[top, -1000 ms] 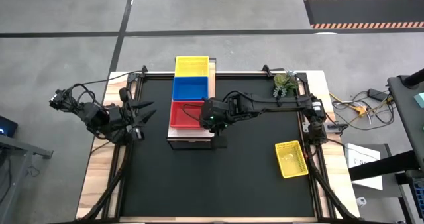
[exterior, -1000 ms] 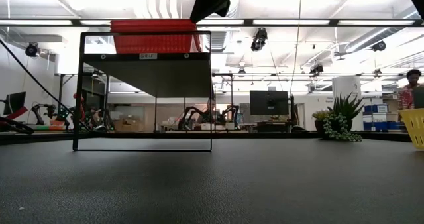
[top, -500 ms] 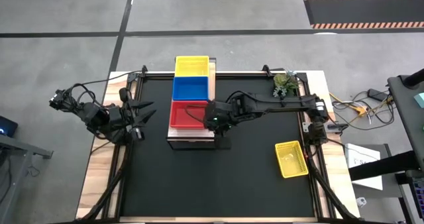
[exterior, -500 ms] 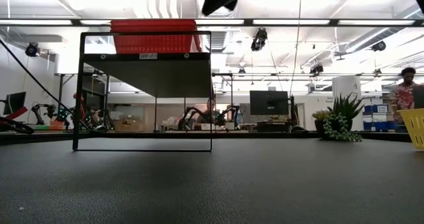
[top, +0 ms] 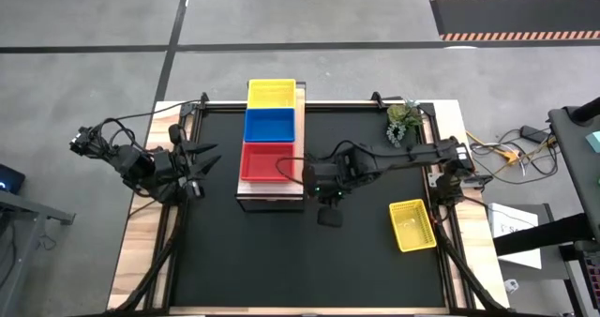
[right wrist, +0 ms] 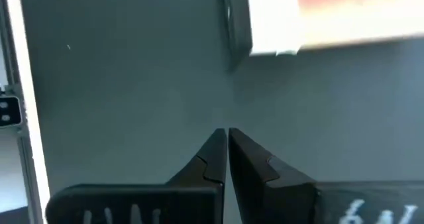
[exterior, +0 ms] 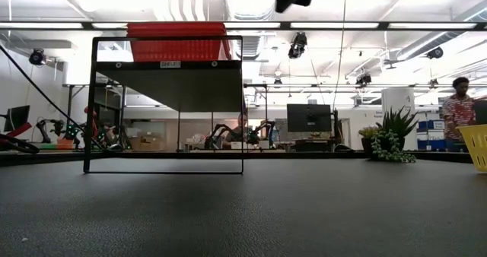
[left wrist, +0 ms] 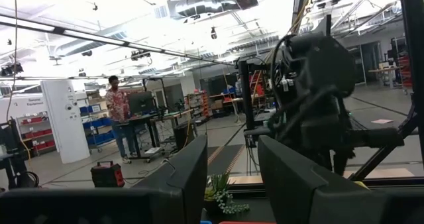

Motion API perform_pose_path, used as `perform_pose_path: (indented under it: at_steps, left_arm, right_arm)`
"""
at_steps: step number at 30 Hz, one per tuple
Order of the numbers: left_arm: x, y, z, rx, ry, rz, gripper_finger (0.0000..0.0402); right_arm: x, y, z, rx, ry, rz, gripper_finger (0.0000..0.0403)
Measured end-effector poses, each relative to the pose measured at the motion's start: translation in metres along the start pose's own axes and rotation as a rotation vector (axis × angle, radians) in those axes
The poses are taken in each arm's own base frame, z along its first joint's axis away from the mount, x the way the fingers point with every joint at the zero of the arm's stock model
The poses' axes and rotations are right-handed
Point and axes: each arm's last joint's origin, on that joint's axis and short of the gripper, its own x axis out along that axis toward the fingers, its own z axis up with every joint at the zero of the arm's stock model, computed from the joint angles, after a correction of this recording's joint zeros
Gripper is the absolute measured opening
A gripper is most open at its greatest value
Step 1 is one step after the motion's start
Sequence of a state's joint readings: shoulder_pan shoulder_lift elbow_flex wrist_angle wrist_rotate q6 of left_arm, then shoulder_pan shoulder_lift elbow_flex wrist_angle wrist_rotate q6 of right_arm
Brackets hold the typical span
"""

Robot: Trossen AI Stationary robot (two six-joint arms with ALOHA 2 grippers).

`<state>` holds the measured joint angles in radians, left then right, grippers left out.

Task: Stack baskets on shelf by color
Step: Stack the yellow bin on top of the yellow bins on the shelf

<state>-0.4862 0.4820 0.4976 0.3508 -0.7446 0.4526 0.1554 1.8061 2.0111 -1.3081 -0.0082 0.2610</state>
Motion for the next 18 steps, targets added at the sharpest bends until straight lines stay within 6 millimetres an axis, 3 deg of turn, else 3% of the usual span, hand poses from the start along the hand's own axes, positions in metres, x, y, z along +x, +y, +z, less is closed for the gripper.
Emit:
perform_pose_path:
  at_steps: [11, 18]
  left_arm:
    - [0.0, 0.0, 0.0, 0.0, 0.0, 0.0, 0.0118]
    - [0.0, 0.0, 0.0, 0.0, 0.0, 0.0, 0.0118]
  right_arm:
    - [0.008, 0.008, -0.05, 0.196, 0.093, -0.018, 0.0009]
    - [0.011, -0.004, -0.102, 0.527, 0.126, -0.052, 0.0009]
